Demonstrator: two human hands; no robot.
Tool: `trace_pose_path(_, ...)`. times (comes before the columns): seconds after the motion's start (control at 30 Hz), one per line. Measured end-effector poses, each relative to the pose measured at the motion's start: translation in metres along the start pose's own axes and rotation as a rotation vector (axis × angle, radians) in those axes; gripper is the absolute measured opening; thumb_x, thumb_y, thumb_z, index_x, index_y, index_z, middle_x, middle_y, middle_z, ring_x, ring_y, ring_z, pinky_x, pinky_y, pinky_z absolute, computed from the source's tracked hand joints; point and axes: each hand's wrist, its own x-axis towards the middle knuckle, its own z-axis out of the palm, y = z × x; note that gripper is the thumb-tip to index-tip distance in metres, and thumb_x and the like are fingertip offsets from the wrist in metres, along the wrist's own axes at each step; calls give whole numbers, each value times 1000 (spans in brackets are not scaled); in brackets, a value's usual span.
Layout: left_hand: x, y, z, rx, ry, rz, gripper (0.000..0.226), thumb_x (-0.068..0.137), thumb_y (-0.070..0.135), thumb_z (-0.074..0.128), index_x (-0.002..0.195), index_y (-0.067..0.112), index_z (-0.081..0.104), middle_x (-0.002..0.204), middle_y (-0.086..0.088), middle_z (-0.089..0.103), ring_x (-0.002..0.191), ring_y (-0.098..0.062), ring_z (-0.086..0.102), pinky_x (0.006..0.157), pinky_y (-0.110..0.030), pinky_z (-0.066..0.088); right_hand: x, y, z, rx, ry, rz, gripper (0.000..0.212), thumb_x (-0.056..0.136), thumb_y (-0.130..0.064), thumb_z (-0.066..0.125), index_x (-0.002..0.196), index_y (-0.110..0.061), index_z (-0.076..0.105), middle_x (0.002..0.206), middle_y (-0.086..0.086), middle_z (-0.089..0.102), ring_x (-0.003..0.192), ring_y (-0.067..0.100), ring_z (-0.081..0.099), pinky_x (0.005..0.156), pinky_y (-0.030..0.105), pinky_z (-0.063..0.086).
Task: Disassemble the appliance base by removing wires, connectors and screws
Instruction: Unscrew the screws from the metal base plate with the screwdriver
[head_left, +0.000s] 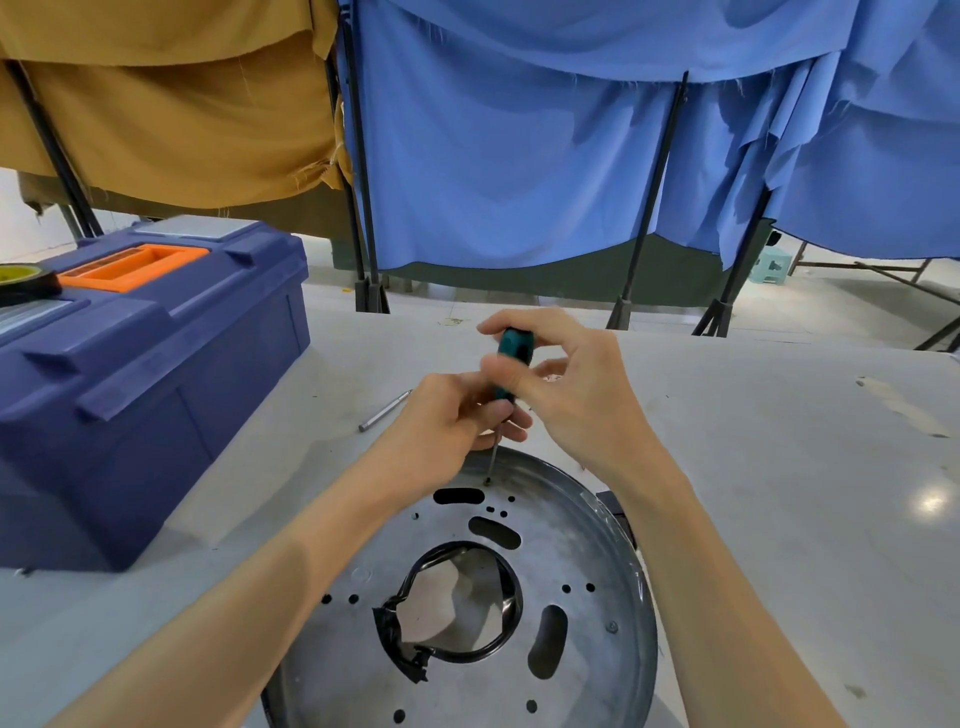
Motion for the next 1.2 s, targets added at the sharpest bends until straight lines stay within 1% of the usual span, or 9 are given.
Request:
trace_pose_path(0.13, -3, -4, 1, 101, 77, 52, 5, 89, 14, 66, 94, 13, 64, 81, -3, 74, 77, -13, 73, 79, -40, 60, 0, 0, 4, -21, 52, -31, 25, 83, -6, 71, 102, -23, 73, 96, 1, 59, 91, 12, 60, 77, 14, 47)
trace_pose_path(0.27, -2, -2, -1, 105, 108, 55, 21, 83, 25, 72, 91, 9, 61, 75, -2, 72, 72, -14, 72, 77, -41, 59, -1, -2, 6, 6, 21, -2, 42, 86, 13, 55, 114, -14, 70, 98, 0, 68, 97, 17, 64, 94, 31, 52)
trace_pose_path(0.47, -2, -4, 0, 36, 37, 24, 16, 98, 10, 53, 90, 17, 65, 72, 3, 69, 75, -13, 69, 82, -42, 58, -1, -2, 5, -40, 39, -5, 19, 83, -17, 74, 100, -24, 72, 104, -2, 61, 96, 11, 59, 79, 20, 50)
trace_pose_path(0.67, -1, -7, 2, 60, 148, 51, 24, 82, 29, 74, 83, 13, 56, 71, -1, 71, 72, -19, 72, 73, -45, 60, 0, -1, 6, -2, 60, 18, 42, 87, 12, 55, 115, -15, 69, 98, 1, 68, 95, 16, 65, 91, 27, 53)
trace_pose_path(0.77, 0, -7, -1, -6, 12, 58, 9, 95, 17, 57, 103, 19, 62, 76, -1, 72, 79, -17, 72, 80, -35, 60, 0, -1, 4, 9, 30, 35, 34, 90, 6, 57, 108, -20, 70, 103, 0, 69, 97, 14, 65, 90, 33, 55)
trace_pose_path(0.87, 0, -10, -1, -35, 19, 72, 15, 99, 12, 51, 96, 20, 65, 82, -5, 74, 81, -17, 73, 76, -25, 57, -1, -2, 7, 12, 17, 21, 24, 83, -17, 73, 103, -29, 70, 108, -2, 60, 96, 8, 60, 81, 21, 54)
trace_pose_path(0.93, 0, -11, 2, 3, 55, 86, 5, 93, 20, 61, 92, 16, 63, 79, -4, 74, 77, -18, 73, 75, -32, 59, 0, -2, 8, -25, 70, 5, 26, 82, -14, 74, 105, -26, 72, 103, 0, 58, 94, 7, 59, 79, 14, 48)
trace_pose_path(1.07, 0, -12, 0, -3, 73, 78, 28, 84, 29, 72, 100, 10, 58, 72, -3, 72, 73, -21, 72, 74, -41, 60, 0, -3, 6, 21, 34, 16, 43, 85, 11, 58, 115, -18, 69, 97, -1, 68, 94, 11, 65, 87, 24, 54)
trace_pose_path(1.2, -3, -11, -6, 10, -35, 67, 12, 98, 18, 54, 97, 22, 65, 79, 3, 73, 85, -14, 71, 82, -37, 59, -1, -7, 6, 0, -30, 7, 21, 87, -12, 68, 102, -27, 70, 108, -2, 61, 94, 12, 61, 84, 29, 55)
